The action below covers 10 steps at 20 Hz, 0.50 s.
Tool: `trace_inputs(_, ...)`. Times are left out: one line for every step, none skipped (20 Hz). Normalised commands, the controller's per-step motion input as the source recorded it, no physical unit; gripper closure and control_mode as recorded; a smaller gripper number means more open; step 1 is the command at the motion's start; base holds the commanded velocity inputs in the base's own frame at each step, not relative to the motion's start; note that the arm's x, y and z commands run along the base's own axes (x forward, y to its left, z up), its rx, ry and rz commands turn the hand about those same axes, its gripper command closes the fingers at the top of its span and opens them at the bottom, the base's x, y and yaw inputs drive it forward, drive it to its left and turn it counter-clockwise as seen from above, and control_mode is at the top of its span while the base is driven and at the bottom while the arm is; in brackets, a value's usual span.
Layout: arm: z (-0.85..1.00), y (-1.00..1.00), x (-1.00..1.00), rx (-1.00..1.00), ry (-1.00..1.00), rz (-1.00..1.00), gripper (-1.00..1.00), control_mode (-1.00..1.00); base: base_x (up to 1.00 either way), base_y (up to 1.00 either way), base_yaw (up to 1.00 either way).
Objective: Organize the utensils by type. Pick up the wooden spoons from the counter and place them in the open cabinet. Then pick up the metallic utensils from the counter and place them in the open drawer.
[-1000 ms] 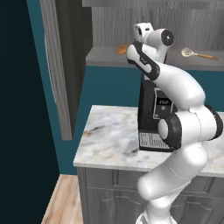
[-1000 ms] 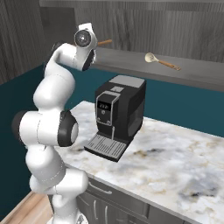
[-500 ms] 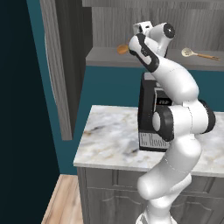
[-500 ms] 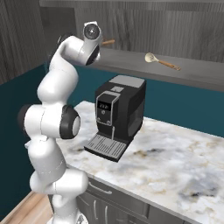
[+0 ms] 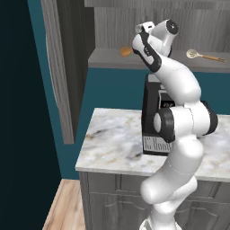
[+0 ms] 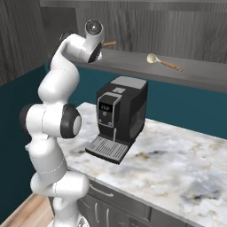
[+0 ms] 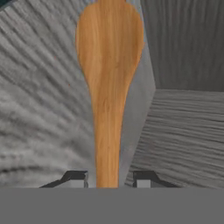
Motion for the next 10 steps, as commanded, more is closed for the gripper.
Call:
trace_inputs(-0.31, 0.00, 0.17, -0.02, 0.08, 0.00, -1.00, -1.00, 0.00, 0.00, 0.00)
trace_inputs(-0.31, 0.00, 0.16, -0.02, 0.07, 0.00, -1.00, -1.00, 0.00, 0.00, 0.00)
trace_inputs(-0.28, 0.00, 0.18, 0.00, 0.09, 0.00, -1.00, -1.00, 0.00, 0.00, 0.00)
trace_inputs(-0.27, 0.00, 0.14, 0.00, 0.09, 0.00, -1.00, -1.00, 0.00, 0.00, 0.00)
trace_inputs(-0.28, 0.00, 0.13, 0.00, 0.12, 0.00, -1.00, -1.00, 0.00, 0.00, 0.00)
trace_inputs(-0.29, -0.01, 0.10, 0.00, 0.14, 0.01, -1.00, -1.00, 0.00, 0.00, 0.00)
trace_inputs(-0.32, -0.04, 0.07, 0.00, 0.16, 0.02, -1.00, -1.00, 0.00, 0.00, 0.00)
trace_inputs(-0.34, -0.09, 0.03, 0.00, 0.20, 0.03, -1.00, -1.00, 0.00, 0.00, 0.00)
trace_inputs(-0.36, -0.11, 0.00, -0.01, 0.22, 0.05, -1.00, -1.00, 0.00, 0.00, 0.00)
trace_inputs(-0.36, -0.13, 0.00, -0.01, 0.24, 0.05, -1.00, -1.00, 0.00, 0.00, 0.00)
